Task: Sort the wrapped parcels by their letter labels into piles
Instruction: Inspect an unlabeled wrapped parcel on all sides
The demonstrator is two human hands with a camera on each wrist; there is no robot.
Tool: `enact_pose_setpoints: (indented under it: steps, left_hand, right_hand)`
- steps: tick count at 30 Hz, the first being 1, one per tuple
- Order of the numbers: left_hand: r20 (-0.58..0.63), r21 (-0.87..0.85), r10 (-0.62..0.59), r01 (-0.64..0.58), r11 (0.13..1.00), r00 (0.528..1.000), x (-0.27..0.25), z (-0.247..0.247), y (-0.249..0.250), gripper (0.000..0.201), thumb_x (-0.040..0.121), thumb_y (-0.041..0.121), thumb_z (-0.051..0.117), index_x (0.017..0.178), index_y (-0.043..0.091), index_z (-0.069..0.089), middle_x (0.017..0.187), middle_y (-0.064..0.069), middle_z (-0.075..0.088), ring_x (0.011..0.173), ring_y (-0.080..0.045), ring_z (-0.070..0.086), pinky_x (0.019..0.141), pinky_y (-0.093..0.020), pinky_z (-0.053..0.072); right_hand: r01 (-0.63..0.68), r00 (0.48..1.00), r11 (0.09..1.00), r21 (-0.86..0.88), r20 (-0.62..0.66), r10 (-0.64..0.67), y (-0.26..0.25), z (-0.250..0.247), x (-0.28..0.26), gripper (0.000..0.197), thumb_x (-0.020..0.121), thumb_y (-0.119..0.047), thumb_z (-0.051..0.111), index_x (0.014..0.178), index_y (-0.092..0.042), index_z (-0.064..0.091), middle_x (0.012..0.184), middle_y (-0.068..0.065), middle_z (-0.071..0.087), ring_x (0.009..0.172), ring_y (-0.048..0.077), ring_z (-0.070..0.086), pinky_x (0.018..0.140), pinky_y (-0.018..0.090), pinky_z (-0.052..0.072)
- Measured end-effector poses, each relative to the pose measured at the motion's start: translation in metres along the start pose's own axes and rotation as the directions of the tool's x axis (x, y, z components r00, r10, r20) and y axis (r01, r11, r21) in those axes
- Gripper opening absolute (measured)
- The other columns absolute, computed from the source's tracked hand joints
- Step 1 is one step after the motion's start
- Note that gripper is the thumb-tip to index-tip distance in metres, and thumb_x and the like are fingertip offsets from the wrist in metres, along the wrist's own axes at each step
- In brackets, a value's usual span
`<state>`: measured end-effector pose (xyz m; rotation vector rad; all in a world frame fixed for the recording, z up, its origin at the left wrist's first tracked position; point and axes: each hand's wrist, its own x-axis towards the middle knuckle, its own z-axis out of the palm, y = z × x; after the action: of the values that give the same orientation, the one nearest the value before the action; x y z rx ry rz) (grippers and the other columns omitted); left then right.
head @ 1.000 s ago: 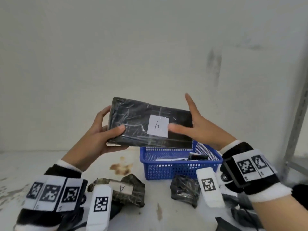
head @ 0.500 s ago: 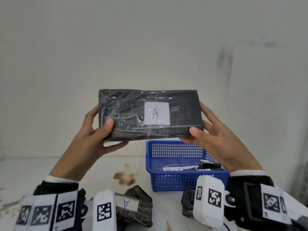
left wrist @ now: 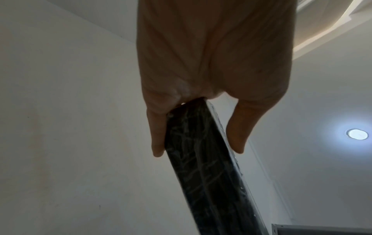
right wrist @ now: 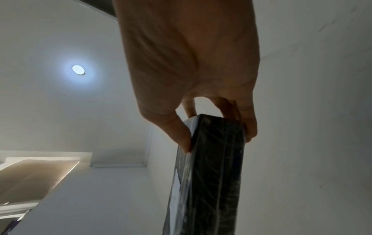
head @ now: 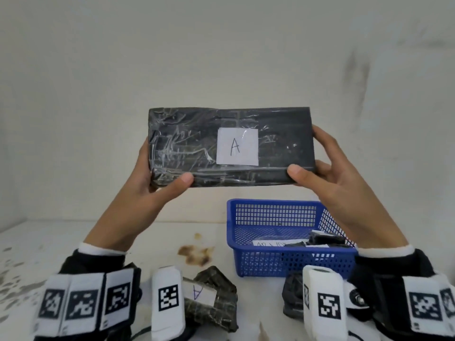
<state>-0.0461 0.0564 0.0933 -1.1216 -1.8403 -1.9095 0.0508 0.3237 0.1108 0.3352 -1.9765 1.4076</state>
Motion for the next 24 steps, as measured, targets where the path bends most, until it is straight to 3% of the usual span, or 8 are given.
enact_pose_setpoints:
  steps: [3,5,8,12,15,19,22,24]
  left_hand:
    - [-0.036,0.09,0.014,-0.011,0.996,0.999,-0.001,0.007,0.005,0.087,0.078,0.036,0.08,0.147,0.033,0.028,0.133,0.013,0.059,0.118,-0.003,0.059,0.097,-0.02,0.049]
    - [-0.053,0.117,0.025,-0.018,0.993,0.998,-0.001,0.01,0.008,0.086,0.077,0.028,0.074,0.148,0.033,0.027,0.133,0.015,0.058,0.116,0.0,0.059,0.093,-0.012,0.048]
    - [-0.07,0.122,0.038,-0.029,0.992,0.997,-0.002,0.016,0.011,0.085,0.078,0.028,0.073,0.149,0.032,0.027,0.134,0.016,0.057,0.118,0.002,0.057,0.097,-0.016,0.048]
    - [-0.144,0.143,0.049,-0.028,0.989,0.988,-0.001,0.024,0.009,0.086,0.072,0.04,0.077,0.145,0.032,0.033,0.13,0.016,0.06,0.116,-0.001,0.059,0.103,-0.032,0.045]
    - [-0.174,0.209,0.044,-0.007,0.978,0.984,-0.001,0.031,0.012,0.088,0.068,0.051,0.082,0.141,0.035,0.036,0.124,0.021,0.061,0.108,0.005,0.061,0.097,-0.027,0.048]
    - [-0.231,0.209,0.033,0.017,0.978,0.972,-0.003,0.038,0.019,0.088,0.065,0.042,0.077,0.141,0.029,0.035,0.124,0.018,0.059,0.105,0.005,0.061,0.099,-0.032,0.05]
    - [-0.265,0.219,0.051,0.008,0.976,0.963,-0.004,0.042,0.02,0.094,0.061,0.045,0.079,0.141,0.027,0.033,0.127,0.018,0.058,0.11,0.005,0.059,0.1,-0.029,0.048]
    - [-0.283,0.225,0.054,0.012,0.974,0.958,-0.005,0.044,0.02,0.098,0.057,0.048,0.081,0.14,0.029,0.033,0.127,0.018,0.058,0.112,0.004,0.058,0.1,-0.026,0.047]
  right_hand:
    - [0.025,1.0,1.0,-0.018,-0.016,-0.026,-0.003,0.0,0.0,0.066,0.091,-0.022,0.066,0.145,-0.048,0.037,0.107,-0.005,0.077,0.1,0.012,0.073,0.093,0.025,0.048]
    - [0.03,0.999,0.999,-0.016,-0.016,-0.03,-0.004,-0.002,-0.001,0.069,0.085,-0.03,0.067,0.145,-0.048,0.036,0.108,-0.005,0.077,0.101,0.013,0.073,0.098,0.03,0.048]
    - [0.033,0.999,0.999,-0.034,-0.04,-0.034,-0.006,-0.004,-0.003,0.075,0.077,-0.037,0.069,0.144,-0.048,0.036,0.105,-0.007,0.078,0.098,0.012,0.074,0.098,0.03,0.048]
    - [0.037,0.996,0.997,-0.068,-0.073,-0.042,-0.008,-0.004,-0.006,0.073,0.073,-0.043,0.071,0.138,-0.051,0.037,0.102,-0.009,0.077,0.096,0.01,0.074,0.095,0.031,0.051]
    - [0.036,0.994,0.995,-0.093,-0.098,-0.045,-0.01,-0.003,-0.007,0.072,0.073,-0.046,0.072,0.135,-0.054,0.035,0.103,-0.01,0.077,0.097,0.011,0.073,0.096,0.034,0.052]
    - [0.05,0.99,0.991,-0.121,-0.124,-0.065,-0.013,0.0,-0.007,0.074,0.079,-0.042,0.076,0.138,-0.05,0.033,0.103,-0.01,0.077,0.097,0.013,0.073,0.098,0.041,0.053]
    - [0.059,0.984,0.987,-0.152,-0.157,-0.083,-0.018,0.003,-0.005,0.077,0.081,-0.038,0.078,0.142,-0.048,0.031,0.102,-0.011,0.076,0.095,0.007,0.073,0.093,0.032,0.054]
    - [0.058,0.979,0.984,-0.168,-0.181,-0.089,-0.02,0.005,-0.006,0.08,0.08,-0.039,0.079,0.143,-0.048,0.03,0.102,-0.015,0.075,0.093,0.001,0.071,0.084,0.018,0.053]
